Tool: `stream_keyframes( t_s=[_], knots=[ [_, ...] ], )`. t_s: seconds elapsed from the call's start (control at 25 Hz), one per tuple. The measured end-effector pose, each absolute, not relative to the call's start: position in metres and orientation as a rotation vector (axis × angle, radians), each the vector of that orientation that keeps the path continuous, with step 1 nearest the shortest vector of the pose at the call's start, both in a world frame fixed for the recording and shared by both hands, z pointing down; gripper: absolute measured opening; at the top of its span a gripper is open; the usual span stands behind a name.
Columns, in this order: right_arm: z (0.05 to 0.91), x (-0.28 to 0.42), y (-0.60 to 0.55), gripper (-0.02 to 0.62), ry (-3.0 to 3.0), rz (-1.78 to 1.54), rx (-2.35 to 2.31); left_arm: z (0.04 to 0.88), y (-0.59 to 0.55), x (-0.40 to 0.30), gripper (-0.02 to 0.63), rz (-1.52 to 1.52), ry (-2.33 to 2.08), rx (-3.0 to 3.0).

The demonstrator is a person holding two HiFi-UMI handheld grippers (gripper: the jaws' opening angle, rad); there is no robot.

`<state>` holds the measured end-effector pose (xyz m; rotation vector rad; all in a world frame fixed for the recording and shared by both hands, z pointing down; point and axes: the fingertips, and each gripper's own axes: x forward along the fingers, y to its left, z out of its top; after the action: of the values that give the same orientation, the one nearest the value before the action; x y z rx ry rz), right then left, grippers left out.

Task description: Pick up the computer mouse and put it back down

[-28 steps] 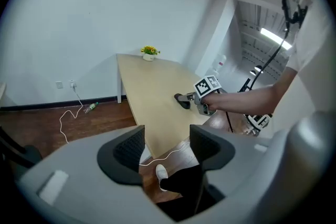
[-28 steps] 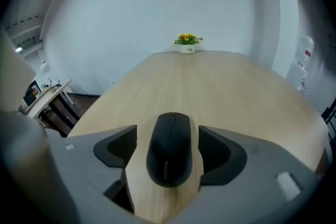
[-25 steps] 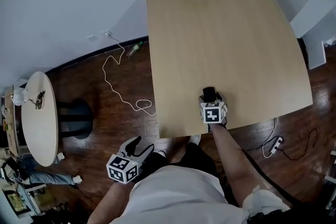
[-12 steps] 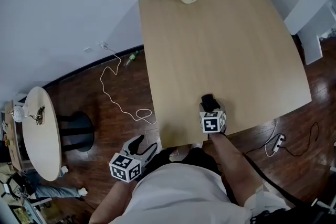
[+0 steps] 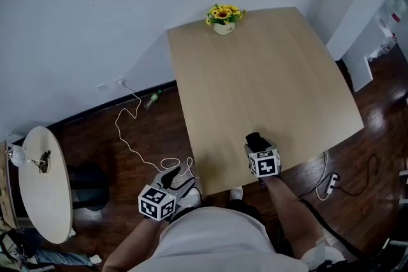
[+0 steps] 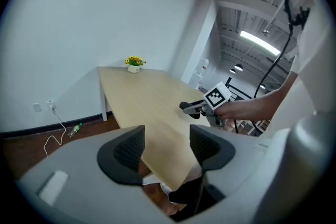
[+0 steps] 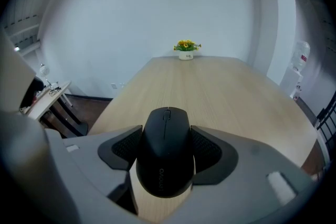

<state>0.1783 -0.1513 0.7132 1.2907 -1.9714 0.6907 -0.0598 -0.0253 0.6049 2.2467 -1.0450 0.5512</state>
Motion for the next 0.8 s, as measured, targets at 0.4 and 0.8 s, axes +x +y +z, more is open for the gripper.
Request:
stream_keyframes(
  t_s=[0.4, 0.8],
  knots=[
    [0.560, 0.160, -0.047, 0.291, -2.113, 0.662, 1.342, 0.603, -0.018, -0.054, 0.252, 0.535, -0.915, 2.355],
    [0.492, 0.179, 0.009, 0.291, -2.095, 0.633, 1.441, 0.606, -0.015, -0.049, 0.253, 0.554, -0.860, 2.398]
  ],
)
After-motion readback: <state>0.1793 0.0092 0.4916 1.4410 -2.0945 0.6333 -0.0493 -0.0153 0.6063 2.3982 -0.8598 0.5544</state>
